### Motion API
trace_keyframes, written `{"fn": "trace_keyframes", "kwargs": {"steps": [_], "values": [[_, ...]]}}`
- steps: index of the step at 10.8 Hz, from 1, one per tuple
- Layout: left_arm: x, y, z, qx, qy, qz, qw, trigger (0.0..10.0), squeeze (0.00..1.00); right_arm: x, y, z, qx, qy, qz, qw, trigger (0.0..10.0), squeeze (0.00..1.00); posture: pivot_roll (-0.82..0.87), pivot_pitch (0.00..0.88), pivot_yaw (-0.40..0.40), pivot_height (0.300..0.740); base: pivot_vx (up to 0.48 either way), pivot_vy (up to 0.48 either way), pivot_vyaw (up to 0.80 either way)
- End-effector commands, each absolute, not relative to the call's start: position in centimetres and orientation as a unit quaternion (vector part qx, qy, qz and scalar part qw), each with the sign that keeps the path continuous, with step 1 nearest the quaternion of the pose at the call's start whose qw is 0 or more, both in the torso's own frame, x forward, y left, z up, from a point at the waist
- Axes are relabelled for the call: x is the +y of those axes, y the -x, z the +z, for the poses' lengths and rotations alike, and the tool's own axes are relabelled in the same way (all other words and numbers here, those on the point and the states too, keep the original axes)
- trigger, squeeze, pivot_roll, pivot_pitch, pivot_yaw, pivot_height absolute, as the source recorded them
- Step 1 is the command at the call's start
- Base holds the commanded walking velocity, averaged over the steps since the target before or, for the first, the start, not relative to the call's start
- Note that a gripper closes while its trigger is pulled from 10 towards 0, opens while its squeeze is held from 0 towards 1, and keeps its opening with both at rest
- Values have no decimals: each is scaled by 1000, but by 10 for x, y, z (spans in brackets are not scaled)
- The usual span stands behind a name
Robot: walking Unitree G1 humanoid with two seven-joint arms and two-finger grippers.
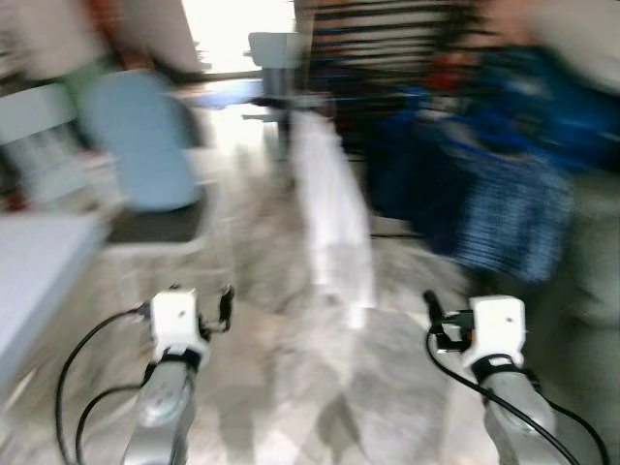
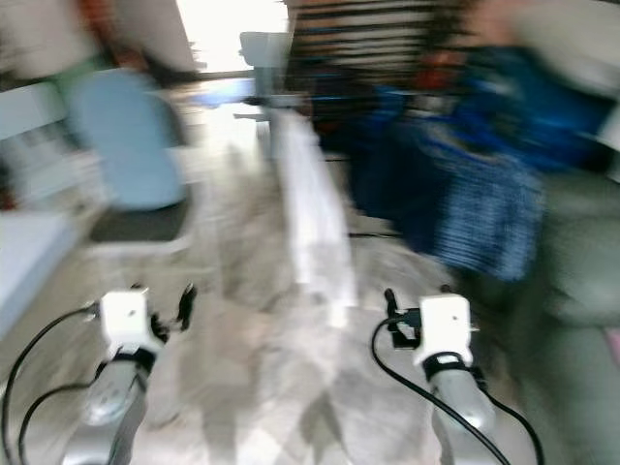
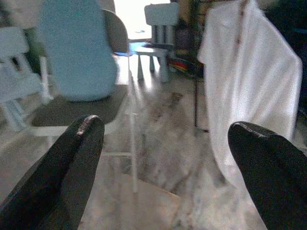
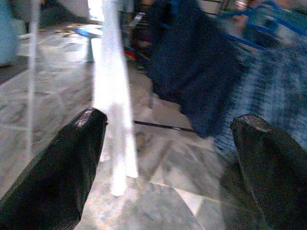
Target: Hang hanger
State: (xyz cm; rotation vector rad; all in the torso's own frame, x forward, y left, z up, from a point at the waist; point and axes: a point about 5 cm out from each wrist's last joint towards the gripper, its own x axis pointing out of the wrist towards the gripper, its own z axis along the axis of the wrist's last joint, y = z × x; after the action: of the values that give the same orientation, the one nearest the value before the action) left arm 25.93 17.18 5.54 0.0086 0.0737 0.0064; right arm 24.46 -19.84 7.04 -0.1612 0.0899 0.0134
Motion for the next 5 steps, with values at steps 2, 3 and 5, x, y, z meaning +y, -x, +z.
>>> {"fn": "trace_keyframes", "kwargs": {"steps": [2,3,5], "values": [[179,-266,57,33,-12,7,999,10000,0,-203,-249,68,52,91,8,994,10000,0,-223,0,77,740,0,0,800],[181,-270,55,34,-11,10,999,10000,0,-204,-252,68,55,95,7,994,10000,0,-224,0,71,740,0,0,800],[179,-272,52,37,-4,15,999,10000,0,-198,-252,60,65,99,15,993,10000,0,-219,0,86,740,0,0,0]]}}
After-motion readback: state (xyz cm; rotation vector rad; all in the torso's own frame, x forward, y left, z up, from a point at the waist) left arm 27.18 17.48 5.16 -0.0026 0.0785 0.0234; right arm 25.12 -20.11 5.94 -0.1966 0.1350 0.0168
